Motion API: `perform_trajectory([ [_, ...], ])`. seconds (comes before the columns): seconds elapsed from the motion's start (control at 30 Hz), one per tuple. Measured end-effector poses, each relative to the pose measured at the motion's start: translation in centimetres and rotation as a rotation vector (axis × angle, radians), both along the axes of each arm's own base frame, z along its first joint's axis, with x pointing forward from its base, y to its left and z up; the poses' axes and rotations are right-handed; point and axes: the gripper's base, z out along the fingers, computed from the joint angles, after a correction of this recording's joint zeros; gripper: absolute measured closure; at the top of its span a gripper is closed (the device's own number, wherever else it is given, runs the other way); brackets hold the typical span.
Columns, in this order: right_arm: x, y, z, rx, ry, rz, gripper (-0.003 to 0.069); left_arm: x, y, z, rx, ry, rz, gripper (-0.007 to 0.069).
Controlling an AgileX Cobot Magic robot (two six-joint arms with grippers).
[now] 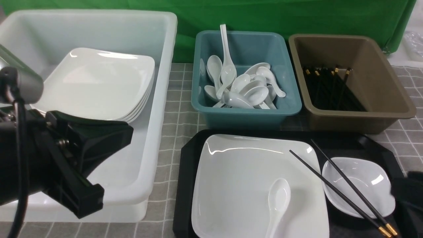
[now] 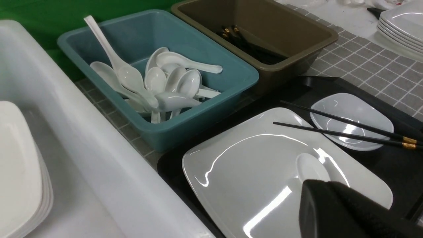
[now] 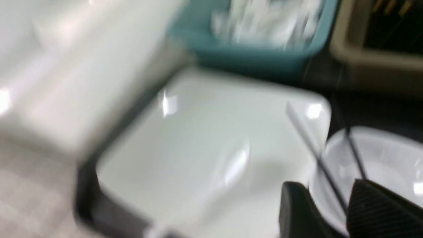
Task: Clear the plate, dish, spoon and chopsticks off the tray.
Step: Use the right arm to grab a pair of chopsticks from the plate
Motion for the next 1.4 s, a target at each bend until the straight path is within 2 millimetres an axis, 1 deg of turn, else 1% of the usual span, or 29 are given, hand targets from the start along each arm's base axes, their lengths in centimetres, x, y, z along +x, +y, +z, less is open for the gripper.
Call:
perform_trajectory([
  [0.03,0.6,0.3,0.2,-0.053,0.047,0.023,0.0397,0.0,0.0,0.0,-0.001,0.004,-0.002,0.0620],
  [0.1,2.5,1.0,-0.3,-0.173,0.154,0.050,0.0392,-0.1,-0.1,-0.1,-0.001,0.012,-0.009,0.0620],
  [0.17,5.4,1.6,-1.1,-0.327,0.292,0.057,0.0363,-0.2,-0.2,-0.2,0.001,0.032,-0.025,0.0620],
  [0.2,6.3,1.7,-1.5,-0.357,0.335,0.051,0.0347,-0.3,-0.2,-0.2,0.002,0.034,-0.028,0.0620],
  [0.23,7.7,1.8,-1.9,-0.387,0.387,0.037,0.0309,-0.4,-0.2,-0.3,0.002,0.044,-0.037,0.0620],
  [0.27,7.9,1.8,-2.2,-0.395,0.398,0.041,0.0304,-0.4,-0.2,-0.3,0.001,0.044,-0.038,0.0620],
  [0.3,9.3,1.8,-2.8,-0.417,0.440,0.031,0.0260,-0.5,-0.3,-0.3,0.005,0.043,-0.050,0.0620],
  [0.4,11.8,1.4,-4.7,-0.446,0.523,0.005,0.0169,-1.0,-0.2,0.0,0.009,0.017,-0.076,0.0620],
  [0.5,13.2,1.0,-6.2,-0.457,0.575,-0.012,0.0120,-1.8,0.1,0.5,0.017,-0.041,-0.090,0.0620],
  [0.57,13.5,0.9,-6.7,-0.462,0.591,-0.014,0.0112,-2.0,0.2,0.7,0.019,-0.061,-0.093,0.0620],
  [0.63,14.3,0.7,-8.0,-0.469,0.628,-0.019,0.0103,-2.8,0.6,1.2,0.017,-0.104,-0.098,0.0620],
  [0.83,15.3,0.9,-9.8,-0.469,0.645,-0.016,0.0102,-2.9,0.6,1.2,0.016,-0.112,-0.098,0.0620],
  [1.27,16.7,1.3,-11.4,-0.455,0.614,-0.018,0.0106,-2.8,0.6,0.5,0.016,-0.092,-0.094,0.0620],
  [1.4,17.1,0.8,-11.8,-0.448,0.626,-0.039,0.0143,-2.8,0.6,0.5,0.020,-0.097,-0.096,0.0620],
])
